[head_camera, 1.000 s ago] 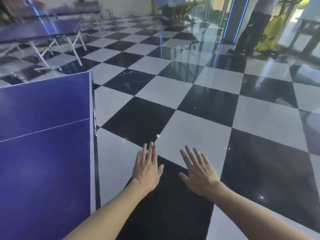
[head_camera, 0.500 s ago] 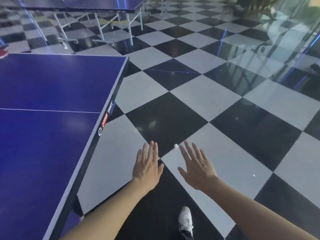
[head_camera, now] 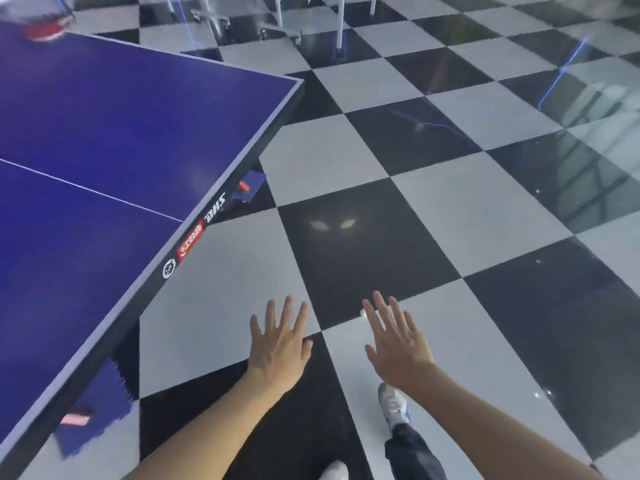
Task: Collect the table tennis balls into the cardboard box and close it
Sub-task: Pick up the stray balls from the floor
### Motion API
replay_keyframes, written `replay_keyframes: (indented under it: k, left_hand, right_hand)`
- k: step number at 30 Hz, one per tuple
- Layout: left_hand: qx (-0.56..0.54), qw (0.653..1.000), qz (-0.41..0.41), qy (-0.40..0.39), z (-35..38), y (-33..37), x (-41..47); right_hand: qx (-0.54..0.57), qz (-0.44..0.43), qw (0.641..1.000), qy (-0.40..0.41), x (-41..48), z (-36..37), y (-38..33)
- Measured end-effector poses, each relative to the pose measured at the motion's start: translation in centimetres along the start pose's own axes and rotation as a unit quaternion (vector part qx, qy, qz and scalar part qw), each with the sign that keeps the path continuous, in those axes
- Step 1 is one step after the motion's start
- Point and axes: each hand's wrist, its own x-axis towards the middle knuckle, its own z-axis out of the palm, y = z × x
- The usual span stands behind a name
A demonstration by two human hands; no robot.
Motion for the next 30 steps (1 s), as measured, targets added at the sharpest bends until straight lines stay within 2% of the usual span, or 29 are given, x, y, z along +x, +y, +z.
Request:
replay_keyframes:
  k: [6, 11, 15, 20, 30]
  left_hand:
    - [-0.028, 0.998, -0.045, -0.026, 7.7, 4.0, 9.3]
    - [-0.028, 0.997, -0.072, 0.005, 17.4, 5.9, 17.3]
    - [-0.014, 0.995, -0.099, 0.005, 27.6, 6.1, 21.2]
    - [0.015, 0.993, -0.115, -0.031, 40.1, 5.4, 25.6]
    - [-0.032, 0.986, -0.140, -0.089, 56.7, 4.7, 31.3]
  right_hand:
    - [-0.027, -0.057, 0.998, -0.027, 10.3, 9.1, 5.6]
    - [-0.047, -0.094, 0.994, -0.018, 18.3, 20.1, 7.7]
    - [-0.061, -0.098, 0.993, -0.008, 23.5, 30.3, 7.9]
    - [-0.071, -0.093, 0.993, 0.017, 29.9, 41.8, 7.5]
    - [-0.059, -0.092, 0.994, 0.031, 37.0, 55.7, 5.3]
